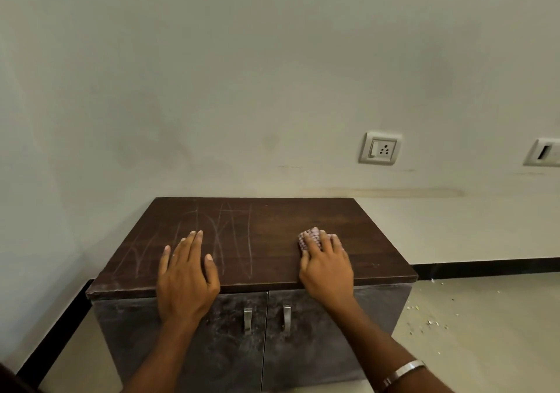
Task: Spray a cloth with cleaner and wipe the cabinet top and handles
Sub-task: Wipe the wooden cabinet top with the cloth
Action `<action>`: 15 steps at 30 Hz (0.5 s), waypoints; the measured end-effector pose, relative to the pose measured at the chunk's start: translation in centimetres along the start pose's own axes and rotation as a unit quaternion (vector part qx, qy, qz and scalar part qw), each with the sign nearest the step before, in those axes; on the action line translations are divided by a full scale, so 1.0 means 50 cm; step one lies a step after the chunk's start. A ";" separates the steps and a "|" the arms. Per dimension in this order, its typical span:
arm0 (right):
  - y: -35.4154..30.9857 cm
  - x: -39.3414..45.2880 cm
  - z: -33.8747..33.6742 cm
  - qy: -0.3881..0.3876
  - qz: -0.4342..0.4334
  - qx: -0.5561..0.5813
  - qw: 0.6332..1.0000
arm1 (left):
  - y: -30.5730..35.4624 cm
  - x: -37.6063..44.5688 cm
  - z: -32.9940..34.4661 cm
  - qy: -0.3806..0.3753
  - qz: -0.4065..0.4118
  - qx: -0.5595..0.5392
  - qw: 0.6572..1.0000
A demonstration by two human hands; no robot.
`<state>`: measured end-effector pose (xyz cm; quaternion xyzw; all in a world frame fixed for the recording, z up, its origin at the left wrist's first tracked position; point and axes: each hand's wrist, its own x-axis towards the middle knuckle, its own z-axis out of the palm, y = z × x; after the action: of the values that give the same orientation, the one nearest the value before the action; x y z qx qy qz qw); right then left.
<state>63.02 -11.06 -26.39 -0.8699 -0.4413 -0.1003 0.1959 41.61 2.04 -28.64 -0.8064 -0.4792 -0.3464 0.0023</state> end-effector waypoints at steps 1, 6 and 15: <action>0.021 0.003 -0.005 0.003 0.018 -0.011 1.000 | 0.000 0.000 -0.001 0.000 -0.001 0.002 1.000; 0.022 0.004 -0.007 0.002 0.072 -0.034 0.997 | 0.002 -0.002 -0.006 0.000 0.000 0.002 1.000; -0.152 -0.044 0.021 -0.037 -0.052 0.028 0.998 | 0.003 0.000 -0.004 -0.010 -0.005 0.000 1.000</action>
<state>55.60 -8.18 -26.18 -0.8432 -0.4953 -0.0657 0.1984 41.62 1.88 -28.42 -0.8076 -0.4829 -0.3385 -0.0043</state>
